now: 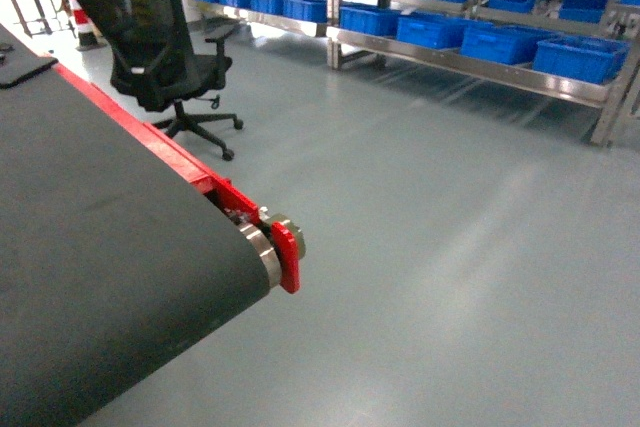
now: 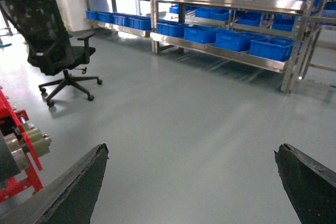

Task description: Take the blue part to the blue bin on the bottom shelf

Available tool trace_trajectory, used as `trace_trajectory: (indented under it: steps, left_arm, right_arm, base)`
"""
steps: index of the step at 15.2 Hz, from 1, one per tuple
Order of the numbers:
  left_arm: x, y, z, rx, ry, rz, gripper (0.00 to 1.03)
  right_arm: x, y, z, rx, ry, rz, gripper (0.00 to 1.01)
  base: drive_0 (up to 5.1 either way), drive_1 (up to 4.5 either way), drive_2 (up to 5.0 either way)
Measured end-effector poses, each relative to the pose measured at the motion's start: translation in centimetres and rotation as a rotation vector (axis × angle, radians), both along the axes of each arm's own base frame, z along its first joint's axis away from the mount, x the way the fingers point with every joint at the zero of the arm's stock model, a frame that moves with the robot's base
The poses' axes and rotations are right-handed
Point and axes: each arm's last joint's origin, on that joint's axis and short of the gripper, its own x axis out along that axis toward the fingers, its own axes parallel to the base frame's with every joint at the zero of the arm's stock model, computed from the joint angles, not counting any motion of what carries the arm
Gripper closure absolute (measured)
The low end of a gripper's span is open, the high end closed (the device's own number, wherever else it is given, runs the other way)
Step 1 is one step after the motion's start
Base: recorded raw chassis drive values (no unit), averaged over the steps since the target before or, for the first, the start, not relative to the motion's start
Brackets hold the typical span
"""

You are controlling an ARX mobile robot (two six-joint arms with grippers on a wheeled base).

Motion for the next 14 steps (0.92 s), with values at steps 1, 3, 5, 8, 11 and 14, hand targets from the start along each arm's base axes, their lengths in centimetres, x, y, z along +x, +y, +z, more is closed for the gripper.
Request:
trace_trajectory:
  steps: [1, 3, 5, 8, 11, 14]
  left_arm:
    - [0.00, 0.00, 0.00, 0.000, 0.000, 0.000, 0.59]
    - [0.00, 0.00, 0.00, 0.000, 0.000, 0.000, 0.59]
    - [0.00, 0.00, 0.00, 0.000, 0.000, 0.000, 0.59]
    - [0.00, 0.00, 0.00, 0.000, 0.000, 0.000, 0.59]
    - [0.00, 0.00, 0.00, 0.000, 0.000, 0.000, 0.59]
    - [0.00, 0.00, 0.00, 0.000, 0.000, 0.000, 0.59]
  right_arm:
    - [0.00, 0.00, 0.00, 0.000, 0.000, 0.000, 0.03]
    - [0.00, 0.00, 0.00, 0.000, 0.000, 0.000, 0.03]
    - [0.00, 0.00, 0.00, 0.000, 0.000, 0.000, 0.03]
    - [0.00, 0.00, 0.00, 0.000, 0.000, 0.000, 0.03]
    - [0.00, 0.00, 0.00, 0.000, 0.000, 0.000, 0.03]
    - [0.00, 0.00, 0.00, 0.000, 0.000, 0.000, 0.03]
  base:
    - [-1.5, -1.46, -1.5]
    - [-1.5, -1.52, -1.5]
    - [-1.7, -1.67, -1.7]
    - [-1.6, -1.58, -1.6]
    - [-1.5, -1.54, -1.5]
    - [-1.6, -1.61, -1.6]
